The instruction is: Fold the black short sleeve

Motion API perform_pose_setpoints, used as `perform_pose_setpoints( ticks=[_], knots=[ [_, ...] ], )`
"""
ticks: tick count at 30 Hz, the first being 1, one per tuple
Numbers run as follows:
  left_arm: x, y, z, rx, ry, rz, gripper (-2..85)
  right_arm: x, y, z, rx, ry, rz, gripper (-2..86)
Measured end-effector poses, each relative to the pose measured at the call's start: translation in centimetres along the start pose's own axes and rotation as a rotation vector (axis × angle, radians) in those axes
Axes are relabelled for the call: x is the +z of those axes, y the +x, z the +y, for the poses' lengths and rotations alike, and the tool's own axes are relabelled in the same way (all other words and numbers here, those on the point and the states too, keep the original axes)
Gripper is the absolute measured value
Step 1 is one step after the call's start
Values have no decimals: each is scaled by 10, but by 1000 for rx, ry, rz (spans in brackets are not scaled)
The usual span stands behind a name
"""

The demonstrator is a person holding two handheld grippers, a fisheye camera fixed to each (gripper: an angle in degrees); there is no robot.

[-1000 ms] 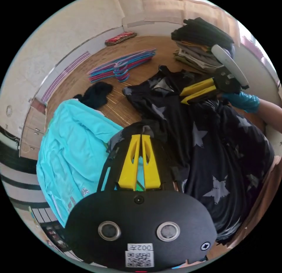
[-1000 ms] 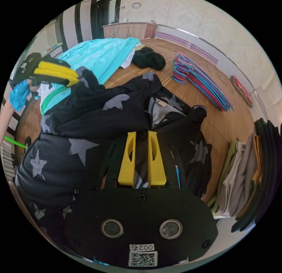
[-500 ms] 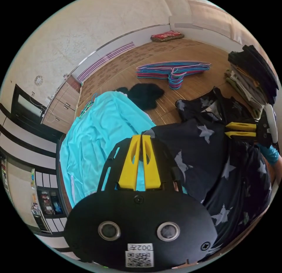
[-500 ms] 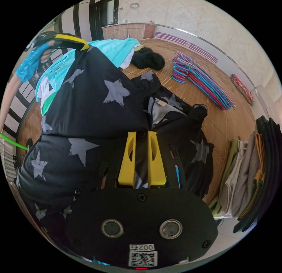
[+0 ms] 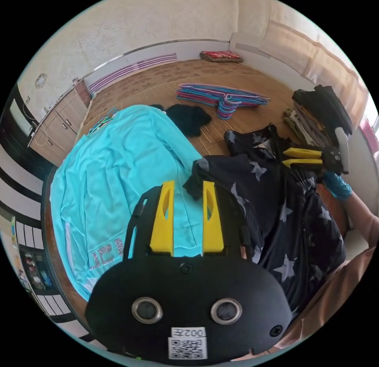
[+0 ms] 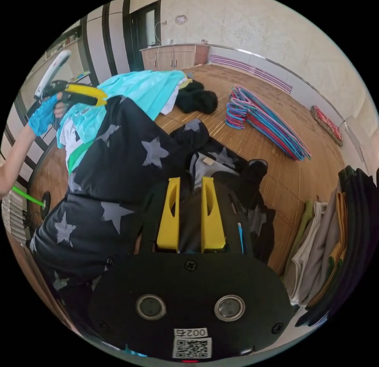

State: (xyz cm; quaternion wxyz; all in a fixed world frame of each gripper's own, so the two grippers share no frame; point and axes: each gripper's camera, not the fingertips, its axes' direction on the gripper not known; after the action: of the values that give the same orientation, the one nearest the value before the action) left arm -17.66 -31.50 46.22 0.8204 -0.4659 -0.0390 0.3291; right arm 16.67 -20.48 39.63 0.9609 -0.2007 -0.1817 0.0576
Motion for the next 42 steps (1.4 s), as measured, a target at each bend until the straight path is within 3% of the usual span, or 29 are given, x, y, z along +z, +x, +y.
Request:
perform_pose_setpoints(
  ticks=[5, 12, 19, 23, 31, 42],
  knots=[
    [17, -16, 11, 13, -49, 48, 102, 20, 7, -44, 33, 19, -46, 95],
    [23, -27, 19, 45, -63, 60, 48, 66, 5, -104, 87, -8, -91, 115],
    [-24, -27, 44, 113, -41, 79, -1, 114, -9, -147, 70, -142, 63, 107],
    [-63, -26, 61, 131, -25, 63, -6, 120, -15, -152, 52, -122, 121, 95],
    [-49, -44, 70, 57, -135, -43, -6, 103, -13, -152, 78, -89, 53, 101],
    [-72, -58, 99, -44, 44, -80, -7, 17, -63, -94, -112, 47, -130, 103]
  ],
)
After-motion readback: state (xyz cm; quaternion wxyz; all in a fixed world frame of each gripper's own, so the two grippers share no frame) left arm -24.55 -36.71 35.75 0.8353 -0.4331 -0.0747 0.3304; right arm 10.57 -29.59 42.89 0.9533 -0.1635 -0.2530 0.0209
